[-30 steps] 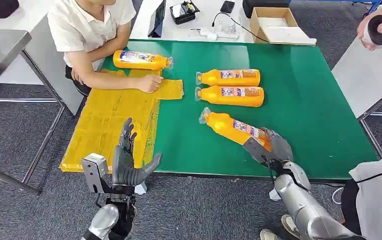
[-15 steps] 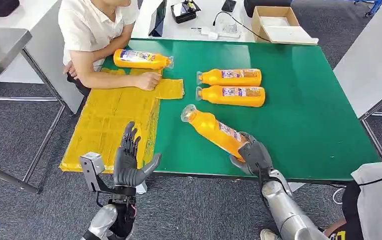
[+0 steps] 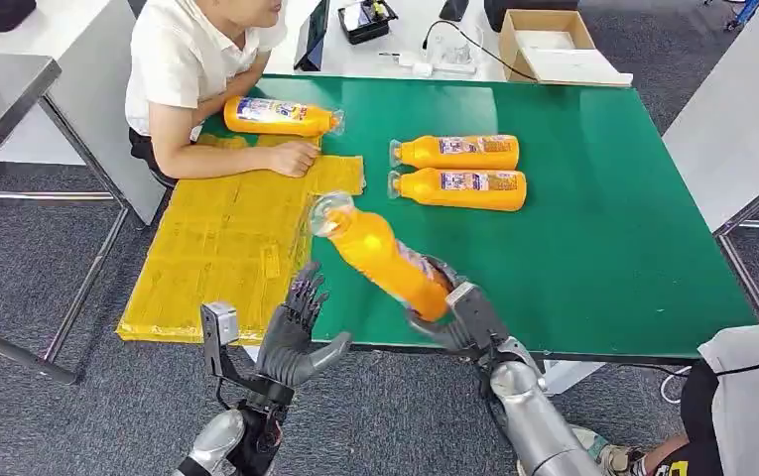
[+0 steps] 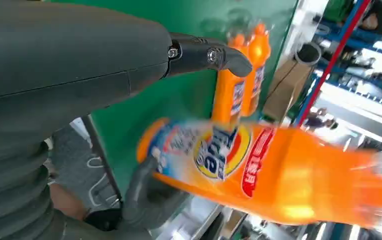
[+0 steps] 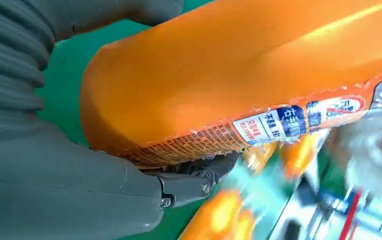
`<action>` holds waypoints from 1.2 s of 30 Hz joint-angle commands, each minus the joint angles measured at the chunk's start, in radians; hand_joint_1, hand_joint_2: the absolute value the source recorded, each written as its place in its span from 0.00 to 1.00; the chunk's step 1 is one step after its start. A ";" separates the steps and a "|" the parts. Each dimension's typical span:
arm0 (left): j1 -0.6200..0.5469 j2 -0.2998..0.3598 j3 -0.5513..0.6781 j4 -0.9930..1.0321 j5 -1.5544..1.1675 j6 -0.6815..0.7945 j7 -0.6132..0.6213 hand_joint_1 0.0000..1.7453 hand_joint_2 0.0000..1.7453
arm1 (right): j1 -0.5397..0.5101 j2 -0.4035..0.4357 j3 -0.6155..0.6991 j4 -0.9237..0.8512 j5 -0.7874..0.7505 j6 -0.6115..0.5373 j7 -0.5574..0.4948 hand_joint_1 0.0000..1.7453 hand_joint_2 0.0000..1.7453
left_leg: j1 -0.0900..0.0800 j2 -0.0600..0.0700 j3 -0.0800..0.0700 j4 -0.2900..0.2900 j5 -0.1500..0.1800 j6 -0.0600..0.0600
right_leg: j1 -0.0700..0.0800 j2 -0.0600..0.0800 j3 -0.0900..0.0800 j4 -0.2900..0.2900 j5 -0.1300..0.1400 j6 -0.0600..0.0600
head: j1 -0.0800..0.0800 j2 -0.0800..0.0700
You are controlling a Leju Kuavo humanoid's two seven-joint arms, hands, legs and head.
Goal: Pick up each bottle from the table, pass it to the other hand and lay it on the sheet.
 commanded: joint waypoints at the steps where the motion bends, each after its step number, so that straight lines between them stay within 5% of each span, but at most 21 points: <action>1: -0.067 0.001 -0.048 0.104 0.017 -0.012 0.012 0.00 1.00 | -0.012 0.032 0.152 -0.011 -0.016 -0.001 0.001 1.00 1.00 | 0.000 0.000 0.002 0.000 -0.001 -0.001 | 0.001 0.000 0.002 -0.001 0.000 -0.001 | 0.000 0.000; 19: -0.059 -0.069 0.054 -0.036 0.164 0.123 -0.031 0.00 1.00 | -0.008 0.046 0.336 0.061 -0.018 0.005 -0.007 1.00 1.00 | 0.001 -0.001 0.004 0.000 -0.002 -0.002 | 0.001 -0.001 0.005 -0.001 -0.002 -0.003 | 0.000 0.000; 22: -0.065 -0.070 0.067 -0.045 0.195 0.135 -0.020 0.06 1.00 | -0.009 0.044 0.359 0.057 0.004 -0.013 -0.006 1.00 1.00 | 0.001 0.001 0.004 0.001 -0.003 -0.002 | 0.001 0.000 0.005 0.000 -0.002 -0.002 | 0.000 0.000; 23: -0.065 -0.070 0.067 -0.045 0.195 0.135 -0.020 0.37 1.00 | -0.009 0.044 0.359 0.057 0.004 -0.013 -0.006 1.00 1.00 | 0.001 0.001 0.005 0.000 -0.003 -0.002 | 0.001 0.000 0.006 0.000 -0.003 -0.003 | 0.000 0.000; 24: -0.069 -0.063 0.062 -0.047 0.203 0.136 -0.021 0.97 1.00 | -0.012 0.043 0.371 0.055 0.009 -0.022 -0.005 1.00 1.00 | 0.001 0.001 0.006 0.001 -0.003 -0.002 | 0.002 0.000 0.006 0.000 -0.003 -0.003 | 0.001 0.000; 29: -0.058 -0.054 0.052 -0.066 0.246 0.107 -0.024 1.00 1.00 | -0.016 0.040 0.378 0.063 -0.001 -0.042 0.007 0.98 1.00 | 0.001 0.000 0.005 0.000 -0.003 -0.002 | 0.001 -0.001 0.006 0.000 -0.003 -0.003 | 0.000 0.000; 30: -0.054 -0.052 0.050 -0.072 0.250 0.100 -0.028 1.00 1.00 | -0.011 0.042 0.368 0.065 -0.013 -0.046 0.010 0.36 1.00 | 0.001 -0.001 0.003 0.000 -0.001 -0.002 | 0.001 -0.001 0.004 -0.001 -0.002 -0.002 | 0.000 0.000; 31: -0.048 -0.050 0.055 -0.079 0.264 0.089 -0.028 1.00 1.00 | -0.006 0.044 0.363 0.063 -0.023 -0.046 0.013 0.00 1.00 | 0.002 -0.001 0.009 0.000 -0.004 -0.003 | 0.002 -0.001 0.010 0.000 -0.004 -0.004 | 0.000 0.000; 34: -0.043 -0.041 0.076 -0.097 0.310 0.054 -0.011 1.00 1.00 | 0.016 0.050 0.355 0.035 -0.044 -0.051 0.008 0.00 1.00 | 0.001 -0.001 0.004 -0.001 -0.002 -0.002 | 0.001 -0.001 0.005 -0.001 -0.002 -0.003 | 0.000 0.000; 35: -0.044 -0.037 0.080 -0.098 0.314 0.051 -0.010 1.00 1.00 | 0.018 0.051 0.356 0.032 -0.044 -0.051 0.008 0.00 0.00 | 0.001 0.000 0.006 0.000 -0.003 -0.002 | 0.001 -0.001 0.006 0.000 -0.003 -0.003 | 0.000 0.000; 36: -0.044 -0.034 0.090 -0.102 0.324 0.048 -0.006 1.00 1.00 | 0.029 0.051 0.350 0.016 -0.050 -0.061 0.005 0.00 0.00 | 0.001 0.000 0.004 -0.001 -0.002 -0.002 | 0.001 -0.001 0.004 -0.001 -0.002 -0.002 | 0.000 0.000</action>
